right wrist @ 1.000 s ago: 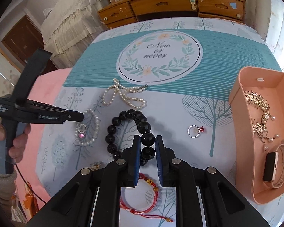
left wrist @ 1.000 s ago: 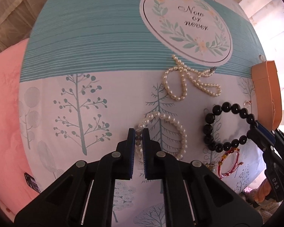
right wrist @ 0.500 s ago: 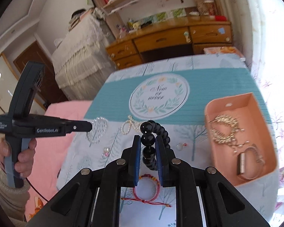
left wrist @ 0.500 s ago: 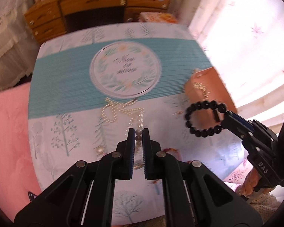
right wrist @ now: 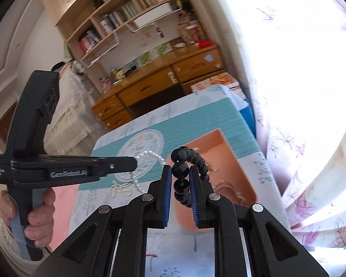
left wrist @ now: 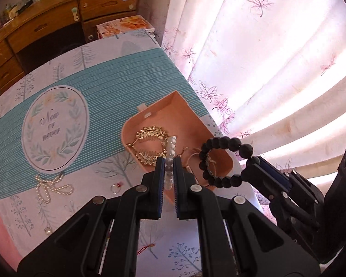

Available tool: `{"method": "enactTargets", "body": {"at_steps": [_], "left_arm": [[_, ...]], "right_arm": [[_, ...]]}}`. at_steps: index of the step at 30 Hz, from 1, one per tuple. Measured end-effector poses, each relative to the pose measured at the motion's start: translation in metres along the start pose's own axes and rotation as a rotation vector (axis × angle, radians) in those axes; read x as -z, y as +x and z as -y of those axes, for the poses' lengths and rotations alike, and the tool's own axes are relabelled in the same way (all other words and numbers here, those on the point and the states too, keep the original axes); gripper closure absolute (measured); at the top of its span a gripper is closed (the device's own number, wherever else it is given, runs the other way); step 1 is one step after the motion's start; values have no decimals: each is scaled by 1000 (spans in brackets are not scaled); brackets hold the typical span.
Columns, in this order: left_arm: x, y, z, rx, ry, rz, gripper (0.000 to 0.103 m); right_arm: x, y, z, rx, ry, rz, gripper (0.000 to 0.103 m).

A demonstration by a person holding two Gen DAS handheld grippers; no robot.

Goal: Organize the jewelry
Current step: 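Lift both bracelets into the pink box and open both tools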

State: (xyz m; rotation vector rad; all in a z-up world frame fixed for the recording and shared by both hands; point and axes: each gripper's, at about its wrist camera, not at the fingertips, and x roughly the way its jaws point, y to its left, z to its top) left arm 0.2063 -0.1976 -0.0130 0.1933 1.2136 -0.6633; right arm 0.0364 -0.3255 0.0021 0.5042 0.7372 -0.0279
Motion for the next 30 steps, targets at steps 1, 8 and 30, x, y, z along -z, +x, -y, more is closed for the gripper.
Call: {"method": "enactTargets", "body": {"at_steps": [1,8,30], "left_arm": [[-4,12,4,5,0,-16,98],[-15,81,-4,-5,-47,-126,98],[94,1,-82,-117,-161,101,83]], "right_arm": [[-1,-2,11,8,19,0,88],[0,-6,58,26,80,-2,89],[-40,97,27,21,54,-27,88]]}}
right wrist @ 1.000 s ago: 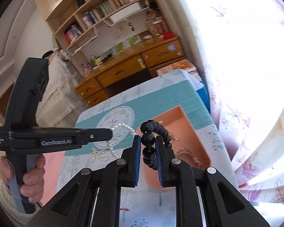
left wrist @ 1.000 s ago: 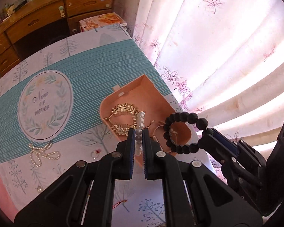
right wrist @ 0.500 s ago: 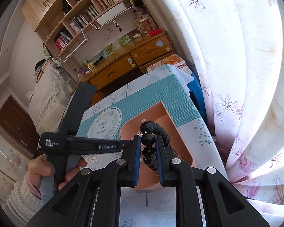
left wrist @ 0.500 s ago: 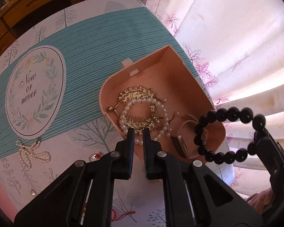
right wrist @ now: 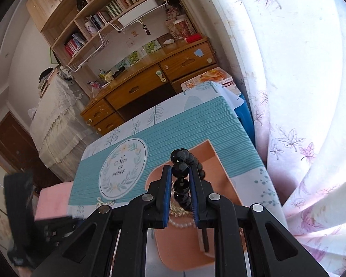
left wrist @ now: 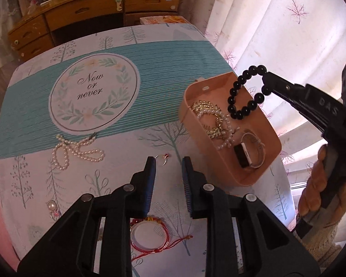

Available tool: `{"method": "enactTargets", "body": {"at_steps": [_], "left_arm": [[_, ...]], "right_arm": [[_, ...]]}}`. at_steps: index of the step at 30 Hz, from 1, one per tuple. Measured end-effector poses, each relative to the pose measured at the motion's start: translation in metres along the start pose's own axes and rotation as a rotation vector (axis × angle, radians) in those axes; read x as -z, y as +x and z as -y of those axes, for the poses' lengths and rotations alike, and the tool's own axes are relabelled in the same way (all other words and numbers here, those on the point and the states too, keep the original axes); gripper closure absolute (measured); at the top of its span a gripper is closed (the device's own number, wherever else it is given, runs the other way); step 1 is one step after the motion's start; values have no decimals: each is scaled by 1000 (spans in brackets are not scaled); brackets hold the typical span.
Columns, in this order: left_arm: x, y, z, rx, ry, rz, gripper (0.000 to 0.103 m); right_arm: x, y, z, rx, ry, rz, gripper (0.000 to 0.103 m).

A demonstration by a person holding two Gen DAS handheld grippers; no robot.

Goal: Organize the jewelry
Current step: 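Lift both bracelets into the pink box and open both tools, then lower the right tool onto the red string bracelet and close it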

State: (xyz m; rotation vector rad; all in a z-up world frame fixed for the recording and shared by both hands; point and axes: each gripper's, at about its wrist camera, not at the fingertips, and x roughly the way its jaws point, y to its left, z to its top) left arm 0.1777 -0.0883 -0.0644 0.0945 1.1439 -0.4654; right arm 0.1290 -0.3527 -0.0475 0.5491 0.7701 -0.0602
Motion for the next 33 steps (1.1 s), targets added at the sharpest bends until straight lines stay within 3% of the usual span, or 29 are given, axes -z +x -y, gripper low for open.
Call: {"method": "enactTargets", "body": {"at_steps": [6,11,14,16,24,33], "left_arm": [[29,0,-32,-22,-77,3,83],[49,-7,-63,-89,-132,24,83],[60,-14,-84,-114,-182,27,83],[66,-19,-96,-128,-214,31,83],[93,-47,-119,-193,-260,75,82],[126,-70,-117,-197,-241,95,78]], "right_arm": [[-16,52,1,-13,106,-11,88],[-7,86,20,83,157,-95,88],[1,93,28,106,159,-121,78],[8,90,31,128,164,-107,67],[44,53,12,129,53,-96,67],[87,15,-49,73,-131,-111,67]]}}
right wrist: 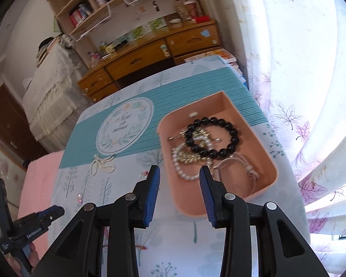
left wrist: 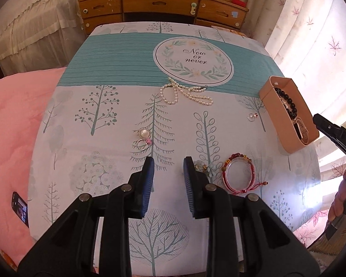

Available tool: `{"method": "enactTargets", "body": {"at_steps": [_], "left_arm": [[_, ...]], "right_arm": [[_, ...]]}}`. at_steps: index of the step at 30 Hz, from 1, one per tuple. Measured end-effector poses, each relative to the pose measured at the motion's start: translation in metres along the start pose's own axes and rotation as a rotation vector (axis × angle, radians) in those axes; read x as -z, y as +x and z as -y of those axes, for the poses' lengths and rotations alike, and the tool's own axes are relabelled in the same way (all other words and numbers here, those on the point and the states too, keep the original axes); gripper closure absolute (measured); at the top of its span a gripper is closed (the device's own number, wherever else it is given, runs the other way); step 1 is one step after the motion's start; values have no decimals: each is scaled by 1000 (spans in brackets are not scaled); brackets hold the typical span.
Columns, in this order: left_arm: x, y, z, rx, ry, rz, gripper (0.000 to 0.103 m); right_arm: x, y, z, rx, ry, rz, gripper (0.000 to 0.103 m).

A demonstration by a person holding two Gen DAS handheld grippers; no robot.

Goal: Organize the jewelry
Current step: 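Lower the right tool onto the red string bracelet and close it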

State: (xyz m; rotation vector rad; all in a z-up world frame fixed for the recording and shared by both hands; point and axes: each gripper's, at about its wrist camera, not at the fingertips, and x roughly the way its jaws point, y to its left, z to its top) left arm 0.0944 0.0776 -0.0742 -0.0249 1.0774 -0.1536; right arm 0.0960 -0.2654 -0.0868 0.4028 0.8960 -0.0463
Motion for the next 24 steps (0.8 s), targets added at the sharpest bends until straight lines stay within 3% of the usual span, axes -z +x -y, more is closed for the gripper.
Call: {"method": "enactTargets", "body": {"at_steps": [4,14,24], "left_arm": [[12,-9,-5,13,-1,17,61],[26,-14,-22,11,-10,25,61],[23,11,-45,18,-68,-17,61]], "right_arm": [[17,-14,-23,-21,-56,-14,67],[46,-17,-76,-50,-172,-67,67],[53,12,-94,-56,-232,-158,67]]}}
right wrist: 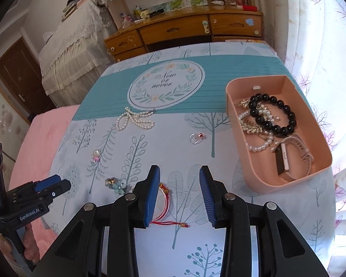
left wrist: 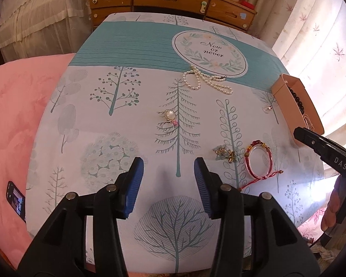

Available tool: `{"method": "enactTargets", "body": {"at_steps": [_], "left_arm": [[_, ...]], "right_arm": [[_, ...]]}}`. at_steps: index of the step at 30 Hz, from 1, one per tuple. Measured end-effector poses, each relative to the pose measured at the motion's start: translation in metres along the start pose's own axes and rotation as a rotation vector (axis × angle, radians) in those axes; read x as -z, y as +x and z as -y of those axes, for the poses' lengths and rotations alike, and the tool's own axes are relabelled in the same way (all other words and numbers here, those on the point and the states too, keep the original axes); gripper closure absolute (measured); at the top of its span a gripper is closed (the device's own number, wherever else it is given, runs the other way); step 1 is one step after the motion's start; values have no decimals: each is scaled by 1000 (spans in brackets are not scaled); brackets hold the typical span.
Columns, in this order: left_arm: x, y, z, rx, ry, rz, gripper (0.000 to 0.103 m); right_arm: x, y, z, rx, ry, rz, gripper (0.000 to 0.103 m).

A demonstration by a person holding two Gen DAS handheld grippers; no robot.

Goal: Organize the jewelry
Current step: 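Lower the right tool onto the red string bracelet and close it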

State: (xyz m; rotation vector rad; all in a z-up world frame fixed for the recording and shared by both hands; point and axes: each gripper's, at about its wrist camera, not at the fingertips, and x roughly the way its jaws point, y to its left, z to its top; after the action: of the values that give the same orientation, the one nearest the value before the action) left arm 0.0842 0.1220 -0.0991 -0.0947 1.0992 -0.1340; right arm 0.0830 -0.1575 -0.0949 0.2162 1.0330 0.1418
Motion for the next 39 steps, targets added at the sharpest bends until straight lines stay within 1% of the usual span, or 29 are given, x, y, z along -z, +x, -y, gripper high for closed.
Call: {"method": "enactTargets", "body": {"at_steps": [4,8,11,21,23,25,27,29,31,34,36,39], "left_arm": [[-1,11,-5,10,-11,-21,61],[0,18,1,25,19,-38,61],[1,21,8,44,51,-43,61],[1,33,35,77,164,-60,61],[0,35,39,83,188,-67,61],[0,38,43,102,208,-75,61],[-1,40,47,119,231,-80,61],[-2,43,51,126,249,-87,61],[-4,48,52,126,245,-100,61],[-7,52,52,165,208,-125,61],[-9,53,50,194,174,-135,61],[-13,54,47,214,112,-141,61]], "right_arm": [[3,19,-6,-4,-46,-55,67],[10,36,-18,-9,-138,-106,67],[15,46,-26,-15,-191,-126,67],[21,77,-42,-17,-295,-167,67],[23,80,-46,2,-334,-146,70],[25,80,-50,26,-363,-129,86],[25,80,-49,40,-372,-115,91],[22,80,-42,11,-338,-113,91],[20,78,-36,-5,-315,-112,91],[20,77,-32,-9,-306,-103,91],[20,76,-31,-14,-304,-98,91],[21,76,-30,-22,-303,-93,91]]}}
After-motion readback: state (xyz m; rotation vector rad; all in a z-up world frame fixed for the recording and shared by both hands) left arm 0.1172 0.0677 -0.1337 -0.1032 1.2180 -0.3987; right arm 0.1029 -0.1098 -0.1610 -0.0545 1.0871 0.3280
